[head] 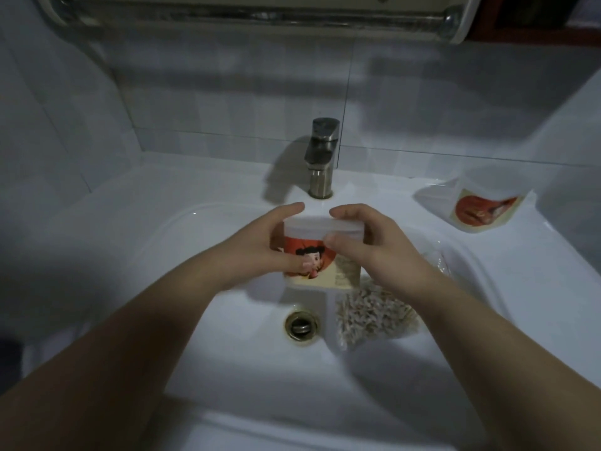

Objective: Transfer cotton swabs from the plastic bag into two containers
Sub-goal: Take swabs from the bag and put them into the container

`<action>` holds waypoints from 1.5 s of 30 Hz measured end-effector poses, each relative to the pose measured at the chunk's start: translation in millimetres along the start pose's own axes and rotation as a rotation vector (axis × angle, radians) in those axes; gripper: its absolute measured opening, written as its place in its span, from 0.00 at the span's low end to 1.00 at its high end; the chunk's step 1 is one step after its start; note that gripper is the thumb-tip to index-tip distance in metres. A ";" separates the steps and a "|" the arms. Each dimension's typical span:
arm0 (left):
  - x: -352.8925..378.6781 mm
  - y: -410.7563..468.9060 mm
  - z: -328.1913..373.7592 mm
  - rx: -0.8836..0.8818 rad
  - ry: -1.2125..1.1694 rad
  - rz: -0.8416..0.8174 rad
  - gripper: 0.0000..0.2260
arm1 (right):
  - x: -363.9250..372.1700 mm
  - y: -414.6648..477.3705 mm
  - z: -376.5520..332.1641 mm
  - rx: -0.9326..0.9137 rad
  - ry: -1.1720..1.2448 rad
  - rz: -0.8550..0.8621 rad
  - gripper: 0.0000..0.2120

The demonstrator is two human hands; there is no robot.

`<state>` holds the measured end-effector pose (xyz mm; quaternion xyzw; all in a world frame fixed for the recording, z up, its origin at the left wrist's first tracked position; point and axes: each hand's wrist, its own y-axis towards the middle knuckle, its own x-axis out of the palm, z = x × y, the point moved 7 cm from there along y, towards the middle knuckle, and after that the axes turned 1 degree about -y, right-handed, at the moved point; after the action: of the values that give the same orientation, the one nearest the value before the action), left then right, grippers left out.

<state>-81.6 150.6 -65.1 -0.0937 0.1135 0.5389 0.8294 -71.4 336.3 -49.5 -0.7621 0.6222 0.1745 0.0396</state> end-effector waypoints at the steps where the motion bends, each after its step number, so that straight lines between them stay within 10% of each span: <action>1: 1.2 -1.4 0.2 -0.007 0.018 -0.026 0.51 | 0.7 0.2 0.4 -0.006 -0.001 -0.006 0.21; 15: 21.5 -1.9 11.5 0.321 0.434 -0.024 0.63 | -22.9 9.3 23.4 0.324 0.198 0.305 0.36; 20: 20.0 -4.9 15.4 0.345 0.561 -0.064 0.41 | -15.4 11.2 29.5 0.382 0.189 0.261 0.35; 33: -13.2 -9.3 -31.1 -0.136 0.828 -0.067 0.38 | 32.8 3.2 43.3 0.364 -0.193 -0.105 0.27; 45: 15.4 -1.2 -59.1 -0.238 1.043 -0.107 0.40 | 45.5 -2.1 40.4 0.299 -0.560 -0.268 0.25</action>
<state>-79.6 147.2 -126.1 -0.4479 0.4437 0.3871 0.6728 -70.6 305.5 -101.9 -0.7454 0.5001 0.2771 0.3428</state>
